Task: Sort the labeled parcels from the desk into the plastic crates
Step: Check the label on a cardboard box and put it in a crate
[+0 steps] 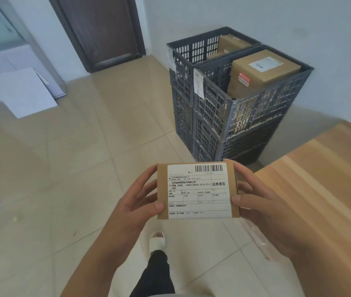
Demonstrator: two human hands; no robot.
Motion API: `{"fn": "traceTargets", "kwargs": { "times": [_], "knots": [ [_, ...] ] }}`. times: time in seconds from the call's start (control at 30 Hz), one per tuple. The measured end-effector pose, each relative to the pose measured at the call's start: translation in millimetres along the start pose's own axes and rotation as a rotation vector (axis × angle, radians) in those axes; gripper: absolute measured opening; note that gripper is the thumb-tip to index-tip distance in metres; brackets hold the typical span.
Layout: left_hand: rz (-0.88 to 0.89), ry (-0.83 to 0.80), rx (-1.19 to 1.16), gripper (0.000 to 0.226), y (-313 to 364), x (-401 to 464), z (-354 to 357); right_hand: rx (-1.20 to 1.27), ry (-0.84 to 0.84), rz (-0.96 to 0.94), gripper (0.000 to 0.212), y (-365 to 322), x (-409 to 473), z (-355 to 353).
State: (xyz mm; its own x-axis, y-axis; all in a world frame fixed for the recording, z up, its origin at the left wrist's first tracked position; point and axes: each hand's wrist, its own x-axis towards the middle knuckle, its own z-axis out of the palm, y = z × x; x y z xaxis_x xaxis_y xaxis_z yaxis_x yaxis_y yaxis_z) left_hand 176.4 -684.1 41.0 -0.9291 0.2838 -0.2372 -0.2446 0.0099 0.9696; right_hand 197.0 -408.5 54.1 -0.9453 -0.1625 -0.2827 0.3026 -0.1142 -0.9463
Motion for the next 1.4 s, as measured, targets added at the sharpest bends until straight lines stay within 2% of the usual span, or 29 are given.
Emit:
{"fn": "traceTargets", "kwargs": {
  "times": [0.27,0.47,0.6,0.73,0.87,1.07,1.27,1.4],
  "knots": [
    [0.017,-0.068,-0.001,0.077,29.5,113.7,-90.4,-0.051,0.029,0.003,0.068,-40.3,124.7,42.5],
    [0.045,-0.182,-0.047,0.078,62.0,202.2,-161.2,-0.052,0.144,-0.017,0.067,-76.3,212.0,75.9],
    [0.024,-0.274,-0.05,0.079,70.8,261.0,-179.4,-0.06,0.215,-0.011,0.065,-85.2,246.6,77.5],
    [-0.022,-0.355,-0.026,0.079,79.8,315.8,-178.9,-0.04,0.304,0.005,0.065,-93.6,274.2,60.9],
    [-0.089,-0.444,0.074,0.096,101.5,380.6,-171.8,-0.059,0.274,0.015,0.065,-105.0,310.2,31.4],
    [-0.14,-0.746,0.354,0.07,147.1,486.1,-145.8,-0.006,0.236,-0.003,0.056,-126.7,384.3,-30.0],
    [-0.225,-0.934,0.552,0.08,186.9,586.5,-88.9,0.035,0.231,-0.073,0.055,-144.7,446.1,-98.3],
    [-0.23,-0.971,0.571,0.084,189.6,636.6,-57.2,0.048,0.296,-0.059,0.052,-149.2,474.2,-142.5]
  ]
}}
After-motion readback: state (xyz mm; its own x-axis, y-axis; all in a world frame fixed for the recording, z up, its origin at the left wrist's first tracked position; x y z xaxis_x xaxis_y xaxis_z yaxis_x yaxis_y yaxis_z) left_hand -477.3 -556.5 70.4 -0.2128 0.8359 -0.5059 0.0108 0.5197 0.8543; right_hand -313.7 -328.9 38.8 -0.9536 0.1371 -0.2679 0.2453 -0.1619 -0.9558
